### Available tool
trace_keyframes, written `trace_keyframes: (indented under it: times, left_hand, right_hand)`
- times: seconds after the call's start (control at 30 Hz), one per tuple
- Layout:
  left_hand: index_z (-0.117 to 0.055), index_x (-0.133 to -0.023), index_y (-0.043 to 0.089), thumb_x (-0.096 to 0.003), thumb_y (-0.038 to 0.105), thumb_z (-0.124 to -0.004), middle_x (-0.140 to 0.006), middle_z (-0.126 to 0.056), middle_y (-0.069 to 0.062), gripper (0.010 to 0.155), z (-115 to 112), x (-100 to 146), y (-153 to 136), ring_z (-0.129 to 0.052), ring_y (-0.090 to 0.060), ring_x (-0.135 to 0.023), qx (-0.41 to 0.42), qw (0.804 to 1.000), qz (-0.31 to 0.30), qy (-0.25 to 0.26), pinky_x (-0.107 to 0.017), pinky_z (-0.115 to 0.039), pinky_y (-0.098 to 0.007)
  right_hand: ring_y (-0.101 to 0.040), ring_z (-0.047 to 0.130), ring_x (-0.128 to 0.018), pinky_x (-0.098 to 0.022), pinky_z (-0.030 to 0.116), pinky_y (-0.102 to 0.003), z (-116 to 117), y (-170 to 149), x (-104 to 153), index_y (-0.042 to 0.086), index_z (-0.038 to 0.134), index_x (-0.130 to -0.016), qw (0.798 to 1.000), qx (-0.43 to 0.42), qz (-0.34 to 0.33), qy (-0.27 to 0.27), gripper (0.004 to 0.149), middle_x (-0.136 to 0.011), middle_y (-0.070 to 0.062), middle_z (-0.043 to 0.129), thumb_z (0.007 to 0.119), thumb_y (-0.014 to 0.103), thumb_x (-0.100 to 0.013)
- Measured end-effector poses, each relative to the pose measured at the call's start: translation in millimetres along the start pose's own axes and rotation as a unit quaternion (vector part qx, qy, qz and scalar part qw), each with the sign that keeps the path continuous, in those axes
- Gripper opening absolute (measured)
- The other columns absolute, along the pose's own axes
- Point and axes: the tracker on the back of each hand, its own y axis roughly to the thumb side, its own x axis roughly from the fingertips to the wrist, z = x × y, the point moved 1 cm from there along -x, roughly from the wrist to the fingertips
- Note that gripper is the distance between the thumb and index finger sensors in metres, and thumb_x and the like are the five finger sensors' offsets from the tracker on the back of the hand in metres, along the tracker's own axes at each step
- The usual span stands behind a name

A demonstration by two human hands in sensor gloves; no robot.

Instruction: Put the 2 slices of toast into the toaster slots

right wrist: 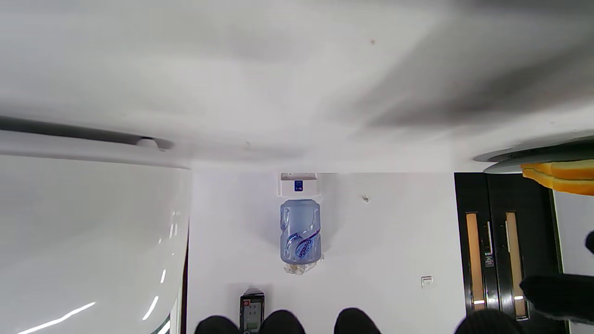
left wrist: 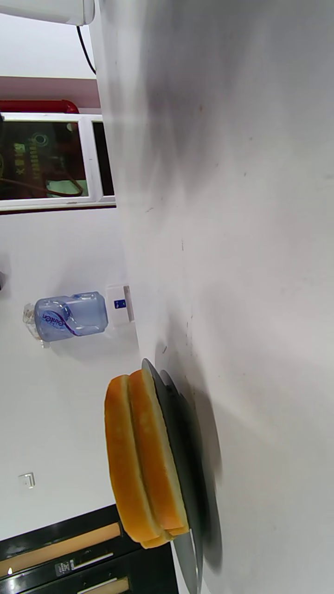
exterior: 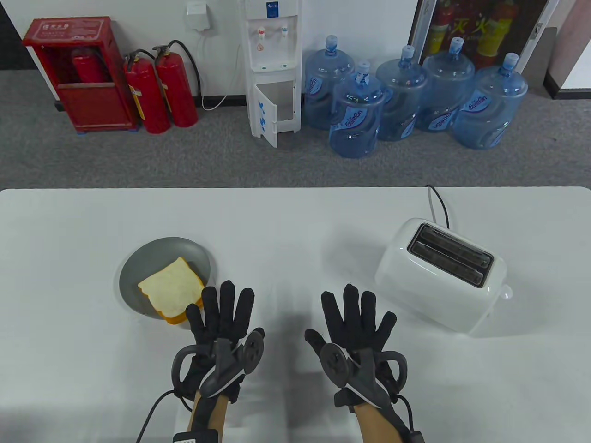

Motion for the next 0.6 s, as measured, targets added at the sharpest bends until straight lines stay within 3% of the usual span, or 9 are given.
trace_keyframes:
  times: [0.23,0.33,0.4,0.6]
  left_hand:
    - [-0.012,-0.118,0.035,-0.0571,0.063,-0.054,-0.123,-0.005,-0.007,0.079,4.8,-2.6,-10.2,-0.001,-0.042,-0.11,0.0,1.0,0.019,0.004,-0.079,-0.016,-0.061]
    - [-0.026,-0.118,0.033,-0.0566,0.058,-0.063,-0.125,-0.02,-0.004,0.076,16.5,-3.8,-25.8,-0.016,-0.039,-0.115,-0.008,0.998,0.034,0.056,-0.081,-0.025,-0.058]
    - [-0.032,-0.118,0.033,-0.056,0.057,-0.066,-0.125,-0.025,-0.003,0.074,21.1,-5.3,-35.5,-0.021,-0.038,-0.116,-0.014,0.997,0.042,0.062,-0.082,-0.027,-0.056]
    - [-0.036,-0.117,0.035,-0.0544,0.055,-0.07,-0.125,-0.03,-0.001,0.074,32.0,-18.0,-76.1,-0.026,-0.036,-0.117,-0.046,0.997,0.048,0.027,-0.083,-0.03,-0.053]
  right_hand:
    - [-0.053,0.023,-0.117,-0.069,0.025,-0.082,-2.9,-1.5,-1.8,0.027,0.025,-0.129,0.999,-0.033,0.001,0.01,0.079,-0.133,-0.022,0.018,0.045,0.071,-0.067]
    - [-0.054,0.023,-0.117,-0.069,0.025,-0.082,-3.1,-1.2,-1.6,0.027,0.025,-0.129,1.0,-0.029,-0.001,0.012,0.078,-0.133,-0.022,0.018,0.045,0.071,-0.067]
    - [-0.054,0.023,-0.117,-0.069,0.026,-0.082,-3.2,-0.6,-1.5,0.027,0.026,-0.129,0.999,-0.03,-0.001,0.015,0.077,-0.133,-0.022,0.019,0.045,0.069,-0.068]
    - [-0.054,0.024,-0.117,-0.069,0.025,-0.082,-3.0,1.3,-1.4,0.027,0.026,-0.129,0.999,-0.036,-0.005,0.015,0.076,-0.133,-0.022,0.018,0.046,0.069,-0.068]
